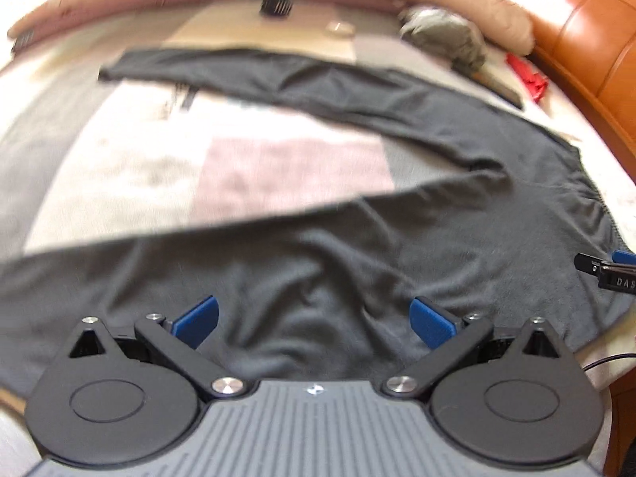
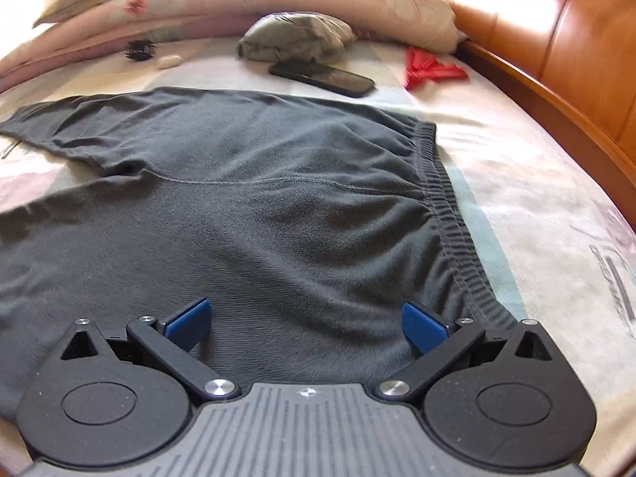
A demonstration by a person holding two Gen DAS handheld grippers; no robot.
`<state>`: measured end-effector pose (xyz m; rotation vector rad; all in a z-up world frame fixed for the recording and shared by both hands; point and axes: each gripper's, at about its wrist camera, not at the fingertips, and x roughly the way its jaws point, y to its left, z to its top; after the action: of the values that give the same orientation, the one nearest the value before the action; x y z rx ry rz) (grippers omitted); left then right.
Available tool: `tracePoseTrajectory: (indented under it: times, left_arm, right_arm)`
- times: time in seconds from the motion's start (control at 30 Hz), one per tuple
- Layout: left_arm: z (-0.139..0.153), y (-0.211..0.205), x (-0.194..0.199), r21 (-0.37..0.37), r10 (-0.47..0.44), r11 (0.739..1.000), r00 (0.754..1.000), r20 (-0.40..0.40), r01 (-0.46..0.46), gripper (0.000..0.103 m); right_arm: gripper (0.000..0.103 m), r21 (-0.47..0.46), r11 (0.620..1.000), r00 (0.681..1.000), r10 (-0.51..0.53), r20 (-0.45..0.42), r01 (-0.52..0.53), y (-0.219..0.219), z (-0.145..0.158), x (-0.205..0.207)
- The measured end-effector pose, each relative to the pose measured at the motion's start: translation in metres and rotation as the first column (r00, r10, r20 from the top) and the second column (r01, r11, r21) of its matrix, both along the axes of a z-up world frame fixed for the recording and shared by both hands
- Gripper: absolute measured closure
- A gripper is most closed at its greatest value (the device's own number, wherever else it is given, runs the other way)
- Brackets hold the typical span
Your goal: Fold clothes
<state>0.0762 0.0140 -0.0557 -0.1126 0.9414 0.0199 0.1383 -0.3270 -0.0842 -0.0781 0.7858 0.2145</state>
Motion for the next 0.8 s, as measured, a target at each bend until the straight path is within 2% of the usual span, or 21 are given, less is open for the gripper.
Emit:
tracePoseTrajectory:
  times: [0.2, 0.37, 0.43, 0.5, 0.8]
  left_arm:
    - [0.013, 0.014, 0.000, -0.049, -0.030, 0.998, 0.997, 0.076, 0.034, 0.001]
    - [0.022, 0.016, -0.008, -0.085, -0.051, 0.994, 0.988, 0.145, 0.064, 0.001]
    - [0.023, 0.014, -0.016, -0.080, -0.085, 0.992, 0.982, 0.166, 0.099, 0.001]
    - [0.022, 0.012, -0.022, -0.060, -0.126, 0.989, 0.977, 0.170, 0.137, 0.001]
    - [-0.003, 0.004, -0.026, -0.037, -0.207, 0.977, 0.974, 0.092, 0.211, 0.001]
  right_arm:
    - [0.000, 0.018, 0.999, 0.998, 0.038, -0.050, -0.037, 0.036, 0.020, -0.015]
    - [0.000, -0.050, 0.991, 0.990, 0.120, -0.071, -0.124, 0.078, 0.004, -0.033]
    - [0.000, -0.064, 0.991, 0.991, 0.110, -0.080, -0.115, 0.080, -0.005, -0.041]
    - [0.000, -0.008, 0.996, 0.993, 0.087, -0.079, -0.088, 0.068, -0.008, -0.051]
    - [0.000, -0.012, 0.999, 0.999, 0.044, -0.007, -0.044, 0.052, 0.011, -0.053]
